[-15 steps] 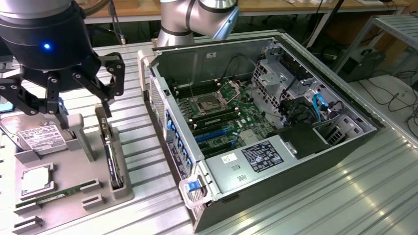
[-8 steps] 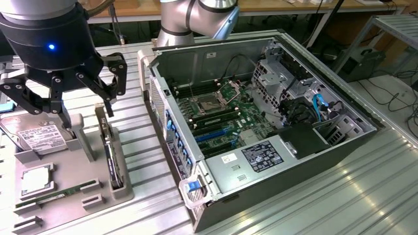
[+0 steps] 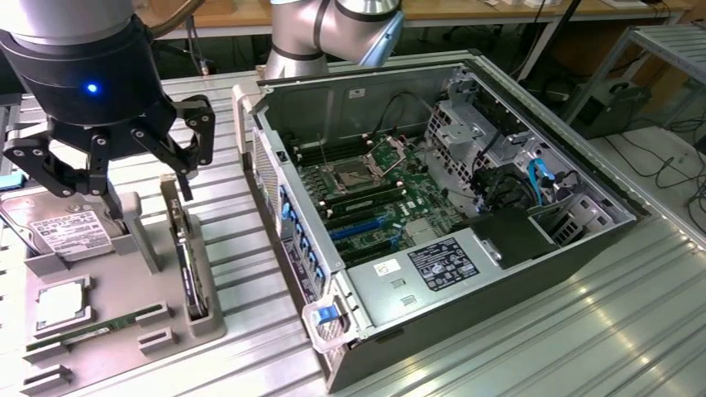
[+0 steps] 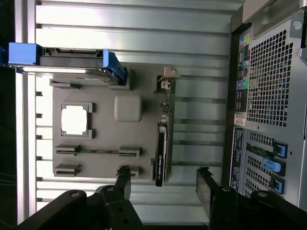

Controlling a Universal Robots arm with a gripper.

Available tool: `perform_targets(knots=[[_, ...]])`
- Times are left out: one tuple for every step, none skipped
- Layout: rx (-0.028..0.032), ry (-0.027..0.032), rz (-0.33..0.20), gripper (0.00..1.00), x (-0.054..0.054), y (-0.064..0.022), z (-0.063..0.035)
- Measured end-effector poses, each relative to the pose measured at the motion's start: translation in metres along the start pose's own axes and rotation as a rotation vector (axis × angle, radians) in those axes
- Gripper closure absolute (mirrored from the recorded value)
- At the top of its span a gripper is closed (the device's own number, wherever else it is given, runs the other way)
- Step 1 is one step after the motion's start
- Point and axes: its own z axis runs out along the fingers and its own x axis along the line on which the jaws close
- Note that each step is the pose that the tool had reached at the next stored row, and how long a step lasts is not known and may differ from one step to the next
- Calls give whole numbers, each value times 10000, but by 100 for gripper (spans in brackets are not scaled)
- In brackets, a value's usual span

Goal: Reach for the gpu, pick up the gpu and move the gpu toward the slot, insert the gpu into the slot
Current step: 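Pick up the gpu and move the gpu toward the slot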

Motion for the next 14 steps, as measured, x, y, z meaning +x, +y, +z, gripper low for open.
perform_targets(knots=[[0,0,0,34,0,0,9],[0,0,0,34,0,0,16],[-1,-1,0,34,1,0,25],[-1,-1,1,34,2,0,35],[0,0,1,34,4,0,47],[-1,-1,1,34,6,0,57],[-1,-1,0,34,7,0,69],[0,0,0,34,8,1,78],[1,1,0,34,10,3,90],[0,0,0,34,10,4,102],[0,0,0,34,13,4,108],[1,1,3,34,19,5,114],[0,0,1,34,22,5,119],[0,-1,2,34,26,5,128]])
